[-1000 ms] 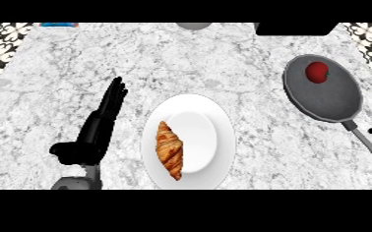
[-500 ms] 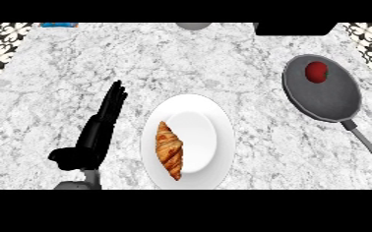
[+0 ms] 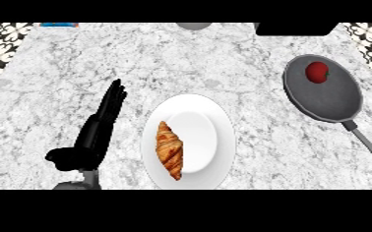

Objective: Pick the tomato from the plate and place it in the pan

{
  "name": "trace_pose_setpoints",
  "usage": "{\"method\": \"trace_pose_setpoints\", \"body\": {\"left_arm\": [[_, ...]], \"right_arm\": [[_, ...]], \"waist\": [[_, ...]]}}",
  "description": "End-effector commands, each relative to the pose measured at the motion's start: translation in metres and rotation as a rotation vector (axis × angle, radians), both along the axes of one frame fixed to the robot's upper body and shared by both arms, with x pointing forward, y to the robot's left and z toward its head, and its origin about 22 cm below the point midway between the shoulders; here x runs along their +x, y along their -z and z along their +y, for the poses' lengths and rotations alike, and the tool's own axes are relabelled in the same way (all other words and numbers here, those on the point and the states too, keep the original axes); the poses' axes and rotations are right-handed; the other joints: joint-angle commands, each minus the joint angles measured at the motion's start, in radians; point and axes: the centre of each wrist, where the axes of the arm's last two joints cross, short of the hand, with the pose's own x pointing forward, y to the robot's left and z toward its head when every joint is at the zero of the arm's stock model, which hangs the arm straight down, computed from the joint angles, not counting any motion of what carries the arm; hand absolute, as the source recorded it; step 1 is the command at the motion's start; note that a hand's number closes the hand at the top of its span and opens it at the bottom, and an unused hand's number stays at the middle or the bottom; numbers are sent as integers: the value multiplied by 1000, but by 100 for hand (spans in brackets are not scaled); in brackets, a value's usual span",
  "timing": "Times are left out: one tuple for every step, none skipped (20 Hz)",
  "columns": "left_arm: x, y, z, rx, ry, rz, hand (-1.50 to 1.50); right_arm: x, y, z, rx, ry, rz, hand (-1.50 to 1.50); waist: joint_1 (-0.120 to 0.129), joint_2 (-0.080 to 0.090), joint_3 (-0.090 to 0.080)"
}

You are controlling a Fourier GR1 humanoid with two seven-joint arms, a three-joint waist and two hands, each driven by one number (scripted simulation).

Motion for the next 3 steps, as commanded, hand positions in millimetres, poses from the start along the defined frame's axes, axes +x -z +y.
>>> {"method": "trace_pose_setpoints", "body": {"left_arm": [[2,10,15,1,5,-9,0],[14,9,-4,-7,-4,-16,0],[12,3,-7,17,2,-8,0]], "right_arm": [[-13,3,1,-59,14,-11,-150],[-2,-6,1,-72,29,-38,-150],[16,-17,7,-97,15,-26,-150]], "waist": [[-3,0,-1],[-4,0,0],[-1,0,0]]}}
